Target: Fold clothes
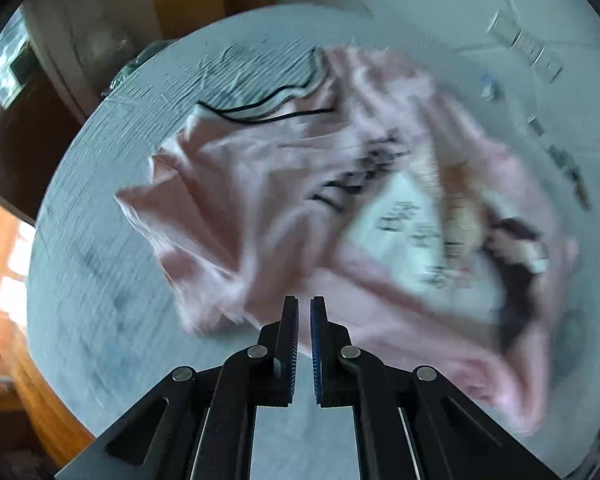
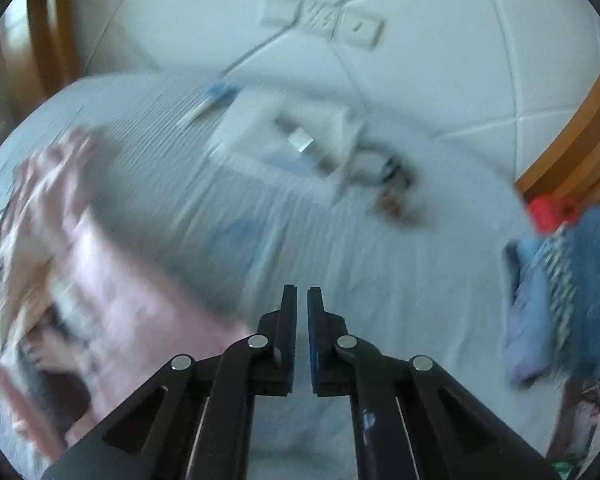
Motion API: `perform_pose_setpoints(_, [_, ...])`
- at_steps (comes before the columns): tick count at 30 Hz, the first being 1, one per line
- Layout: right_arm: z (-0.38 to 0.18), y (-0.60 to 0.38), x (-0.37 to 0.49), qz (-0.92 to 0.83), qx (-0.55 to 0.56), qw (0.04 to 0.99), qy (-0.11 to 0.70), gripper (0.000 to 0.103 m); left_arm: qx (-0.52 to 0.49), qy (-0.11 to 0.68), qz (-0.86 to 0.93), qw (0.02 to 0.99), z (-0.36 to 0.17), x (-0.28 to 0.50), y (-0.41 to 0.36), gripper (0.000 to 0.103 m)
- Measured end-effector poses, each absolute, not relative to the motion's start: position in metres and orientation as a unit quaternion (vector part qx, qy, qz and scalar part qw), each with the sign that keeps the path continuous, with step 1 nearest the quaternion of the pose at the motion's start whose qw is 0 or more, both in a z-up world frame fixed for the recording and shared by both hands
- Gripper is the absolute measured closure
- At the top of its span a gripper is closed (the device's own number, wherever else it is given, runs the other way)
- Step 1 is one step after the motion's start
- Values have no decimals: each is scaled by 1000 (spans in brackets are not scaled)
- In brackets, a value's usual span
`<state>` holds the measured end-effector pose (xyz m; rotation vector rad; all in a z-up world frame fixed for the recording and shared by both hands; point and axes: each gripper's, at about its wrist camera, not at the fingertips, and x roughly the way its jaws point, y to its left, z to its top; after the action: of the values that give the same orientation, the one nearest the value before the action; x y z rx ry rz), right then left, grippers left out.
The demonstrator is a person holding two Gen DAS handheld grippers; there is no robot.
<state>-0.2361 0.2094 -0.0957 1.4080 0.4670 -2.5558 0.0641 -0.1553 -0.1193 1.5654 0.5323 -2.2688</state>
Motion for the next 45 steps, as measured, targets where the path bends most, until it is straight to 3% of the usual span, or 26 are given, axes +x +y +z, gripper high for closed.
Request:
perform_pose_setpoints(3, [-92, 232, -247, -848, 494, 147, 125, 97, 547, 207, -800, 137, -109, 64, -105, 76])
perform_pose_setpoints(5, [-94, 243, -246, -835, 508, 185, 106, 95, 554, 209, -796, 124, -114, 62, -73, 43])
perform_pose_setpoints(6, [-99, 244, -245, -825, 519, 201, 97, 93, 557, 211, -794, 119, -117, 60, -57, 39])
perform_pose_setpoints(7, [-106, 245, -242, -815, 530, 217, 87, 84, 560, 214, -792, 113, -121, 58, -42, 38])
perform_pose_setpoints(10, [-124, 246, -229, -789, 554, 253, 74, 47, 566, 232, -785, 100, -136, 54, -9, 38])
perform_pose_setpoints(11, [-129, 244, -224, -783, 558, 262, 76, 45, 567, 236, -783, 98, -142, 53, 0, 38])
perform_pose_setpoints(19, [-164, 234, -209, -753, 572, 313, 91, 45, 582, 207, -777, 123, -182, 47, 50, 38])
perform_pose_setpoints(27, [-190, 197, -221, -754, 543, 332, 159, 45, 593, 148, -774, 165, -202, 37, 78, 36])
perform_pose_setpoints(28, [-194, 192, -220, -753, 540, 332, 173, 47, 592, 148, -774, 168, -201, 37, 79, 37])
perform_pose_setpoints(31, [-192, 176, -208, -760, 508, 326, 242, 100, 588, 173, -774, 162, -191, 41, 76, 91])
perform_pose_setpoints(32, [-185, 175, -206, -762, 501, 332, 242, 100, 585, 175, -778, 148, -180, 43, 80, 95])
perform_pose_setpoints(40, [-86, 212, -228, -838, 412, 284, 219, 100, 563, 182, -806, 36, -94, 52, 114, 96])
perform_pose_setpoints(45, [-99, 234, -266, -829, 469, 222, 208, 100, 612, 192, -766, -46, -108, 39, 132, 84])
